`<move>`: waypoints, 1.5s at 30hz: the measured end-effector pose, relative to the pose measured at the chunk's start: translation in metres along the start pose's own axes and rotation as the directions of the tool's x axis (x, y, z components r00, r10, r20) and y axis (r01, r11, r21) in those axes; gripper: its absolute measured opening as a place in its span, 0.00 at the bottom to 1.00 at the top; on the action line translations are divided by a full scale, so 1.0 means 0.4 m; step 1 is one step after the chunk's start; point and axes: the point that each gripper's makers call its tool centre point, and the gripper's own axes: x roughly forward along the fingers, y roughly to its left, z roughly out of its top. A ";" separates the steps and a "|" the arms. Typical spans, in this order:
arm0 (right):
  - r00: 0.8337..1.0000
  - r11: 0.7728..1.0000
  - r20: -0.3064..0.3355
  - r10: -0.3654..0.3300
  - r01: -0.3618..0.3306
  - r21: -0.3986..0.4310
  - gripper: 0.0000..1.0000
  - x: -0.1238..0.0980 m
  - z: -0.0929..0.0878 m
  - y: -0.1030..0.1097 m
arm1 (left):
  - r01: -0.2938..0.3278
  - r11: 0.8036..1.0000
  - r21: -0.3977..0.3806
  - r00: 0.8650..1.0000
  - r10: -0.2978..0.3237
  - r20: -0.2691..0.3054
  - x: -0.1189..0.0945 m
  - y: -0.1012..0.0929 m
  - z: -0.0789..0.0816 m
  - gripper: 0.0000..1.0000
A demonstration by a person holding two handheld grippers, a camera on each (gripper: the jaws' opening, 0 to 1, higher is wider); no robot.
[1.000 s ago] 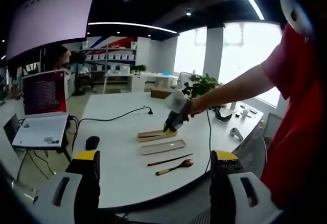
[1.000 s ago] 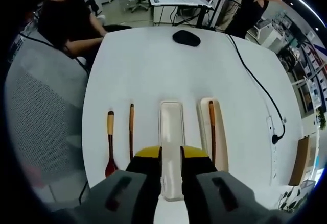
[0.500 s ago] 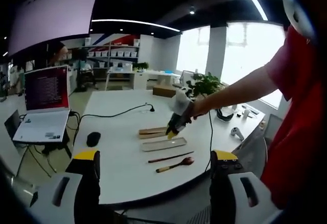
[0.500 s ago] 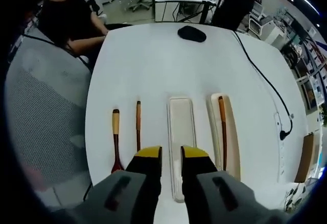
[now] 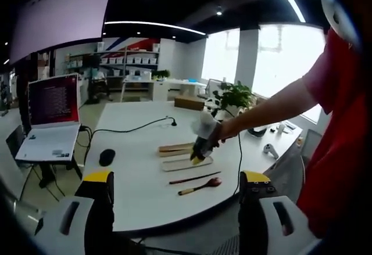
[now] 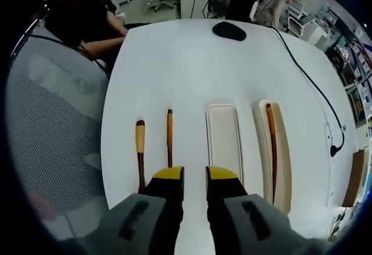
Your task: Arrange the utensils inside the cutlery case until each visible utensil rests in its matching compartment.
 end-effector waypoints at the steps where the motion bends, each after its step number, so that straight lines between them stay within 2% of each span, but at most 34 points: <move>1: 1.000 1.000 0.000 0.001 -0.001 0.002 0.11 0.004 0.000 0.002 | -0.001 1.000 -0.001 1.000 0.001 -0.001 0.000 0.001 0.000 0.91; 8: 1.000 1.000 0.008 -0.018 0.017 0.013 0.11 0.025 0.000 0.009 | -0.001 1.000 0.002 1.000 0.001 -0.005 0.000 0.003 -0.002 0.91; 27: 0.999 0.999 -0.015 0.042 -0.041 0.019 0.10 0.094 -0.017 0.069 | -0.030 0.999 -0.011 0.999 0.030 -0.025 -0.010 0.016 -0.021 0.91; 33: 0.998 0.998 -0.036 0.056 -0.055 0.015 0.10 0.113 -0.035 0.075 | -0.031 0.999 -0.011 0.999 0.031 -0.035 -0.006 0.010 -0.026 0.90; 45: 0.997 0.998 -0.048 0.063 -0.062 0.019 0.08 0.131 -0.040 0.083 | -0.040 0.999 -0.018 0.998 0.039 -0.041 -0.008 0.010 -0.033 0.90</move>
